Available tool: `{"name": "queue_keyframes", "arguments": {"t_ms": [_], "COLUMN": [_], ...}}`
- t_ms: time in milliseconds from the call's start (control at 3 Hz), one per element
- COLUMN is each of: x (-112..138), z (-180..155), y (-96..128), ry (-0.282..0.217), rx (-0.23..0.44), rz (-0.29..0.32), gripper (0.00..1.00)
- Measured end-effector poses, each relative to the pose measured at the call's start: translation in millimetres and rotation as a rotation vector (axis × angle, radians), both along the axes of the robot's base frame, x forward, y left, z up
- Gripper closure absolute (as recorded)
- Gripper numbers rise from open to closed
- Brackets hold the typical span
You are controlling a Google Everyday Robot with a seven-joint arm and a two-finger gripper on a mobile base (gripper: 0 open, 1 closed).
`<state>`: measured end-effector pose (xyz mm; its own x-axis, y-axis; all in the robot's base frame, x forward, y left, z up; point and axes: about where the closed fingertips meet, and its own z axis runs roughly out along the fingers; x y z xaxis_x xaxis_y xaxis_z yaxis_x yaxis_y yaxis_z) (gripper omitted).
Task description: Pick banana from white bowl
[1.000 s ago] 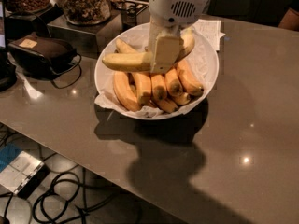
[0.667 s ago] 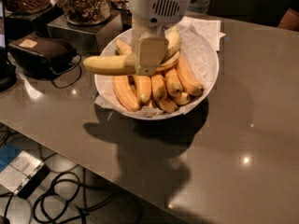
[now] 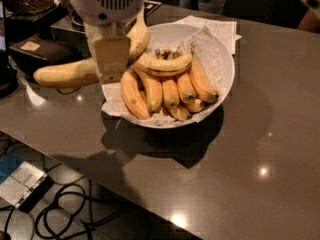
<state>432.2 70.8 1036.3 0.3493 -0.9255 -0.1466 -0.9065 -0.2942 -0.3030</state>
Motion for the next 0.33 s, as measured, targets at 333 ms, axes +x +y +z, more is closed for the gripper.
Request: {"name": "queue_keyframes", "arguments": {"t_ms": [333], "x": [-8.2], "z": [9.3], "y": [24.9], "ry": [-0.038], "rx": [-0.002], "rz": [0.064], "gripper": [1.00]}}
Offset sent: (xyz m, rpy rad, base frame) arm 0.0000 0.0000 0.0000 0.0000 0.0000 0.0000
